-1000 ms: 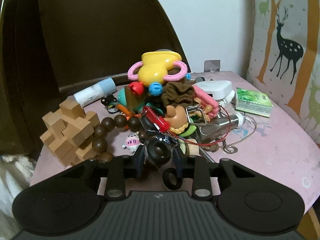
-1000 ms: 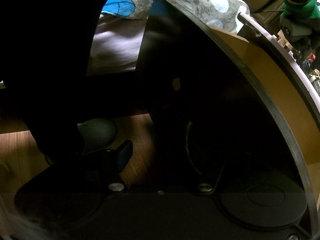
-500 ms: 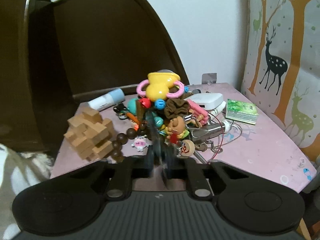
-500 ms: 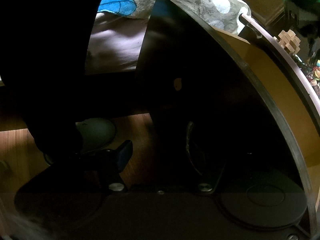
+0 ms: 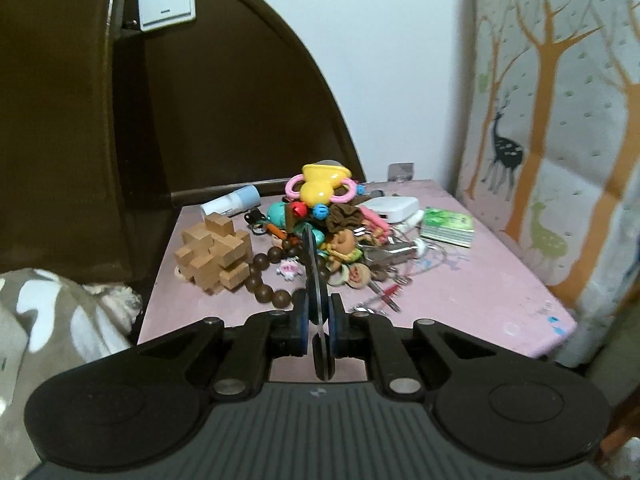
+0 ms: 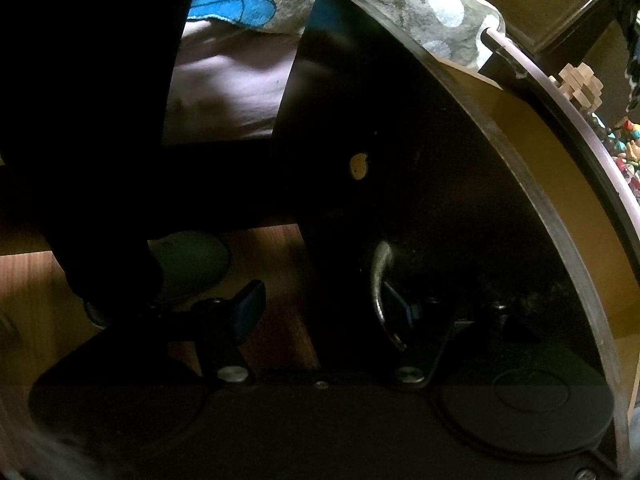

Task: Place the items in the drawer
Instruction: 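Carry the item into the open drawer and open the left tool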

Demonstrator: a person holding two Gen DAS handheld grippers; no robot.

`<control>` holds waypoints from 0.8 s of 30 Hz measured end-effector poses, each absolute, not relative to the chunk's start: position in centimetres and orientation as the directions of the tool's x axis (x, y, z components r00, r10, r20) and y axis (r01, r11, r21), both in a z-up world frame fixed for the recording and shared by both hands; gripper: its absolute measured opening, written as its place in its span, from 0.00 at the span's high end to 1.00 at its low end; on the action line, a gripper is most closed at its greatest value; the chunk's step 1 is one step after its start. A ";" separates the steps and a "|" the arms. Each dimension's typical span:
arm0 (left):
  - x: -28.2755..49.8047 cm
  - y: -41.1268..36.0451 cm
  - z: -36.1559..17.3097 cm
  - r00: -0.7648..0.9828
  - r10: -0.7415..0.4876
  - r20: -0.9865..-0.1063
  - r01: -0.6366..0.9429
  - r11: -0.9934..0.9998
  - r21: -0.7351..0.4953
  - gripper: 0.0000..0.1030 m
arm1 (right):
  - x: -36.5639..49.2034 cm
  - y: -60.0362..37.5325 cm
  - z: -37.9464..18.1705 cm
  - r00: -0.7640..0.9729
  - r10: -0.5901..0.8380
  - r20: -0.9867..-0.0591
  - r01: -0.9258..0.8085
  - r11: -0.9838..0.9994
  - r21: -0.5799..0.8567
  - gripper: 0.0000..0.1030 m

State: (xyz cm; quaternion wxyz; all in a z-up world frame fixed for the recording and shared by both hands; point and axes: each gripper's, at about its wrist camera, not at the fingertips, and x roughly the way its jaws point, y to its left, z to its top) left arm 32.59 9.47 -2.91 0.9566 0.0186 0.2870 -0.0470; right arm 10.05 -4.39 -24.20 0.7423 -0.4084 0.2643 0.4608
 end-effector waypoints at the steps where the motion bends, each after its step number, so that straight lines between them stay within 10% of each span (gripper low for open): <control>1: 31.8 9.5 -2.7 0.830 -0.090 -0.551 0.110 0.994 0.003 0.92 | 10.1 -4.4 -24.2 0.436 0.468 -0.769 -0.900 0.242 -0.363 0.36; 24: 29.9 3.9 -16.5 0.521 -0.225 -0.823 0.292 0.953 -0.076 0.91 | 9.9 -4.4 -24.1 0.436 0.467 -0.770 -0.900 0.243 -0.362 0.36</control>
